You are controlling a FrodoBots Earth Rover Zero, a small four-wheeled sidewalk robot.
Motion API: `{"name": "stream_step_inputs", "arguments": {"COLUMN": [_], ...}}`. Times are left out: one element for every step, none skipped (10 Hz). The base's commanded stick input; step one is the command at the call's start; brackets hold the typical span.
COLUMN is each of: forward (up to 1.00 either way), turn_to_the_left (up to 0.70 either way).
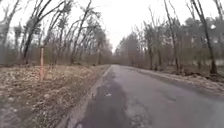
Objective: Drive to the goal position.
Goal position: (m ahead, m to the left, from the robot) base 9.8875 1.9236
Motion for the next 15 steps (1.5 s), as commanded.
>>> {"name": "stream_step_inputs", "arguments": {"forward": [1.00, 1.00, 1.00, 1.00, 1.00, 1.00, 1.00, 1.00, 1.00, 1.00, 1.00, 1.00, 1.00, 1.00, 1.00], "turn_to_the_left": [0.00, 0.00, 0.00, 0.00, 0.00, 0.00, 0.00, 0.00, -0.40, -0.40, -0.40, -0.40, 0.00, 0.00, 0.00]}}
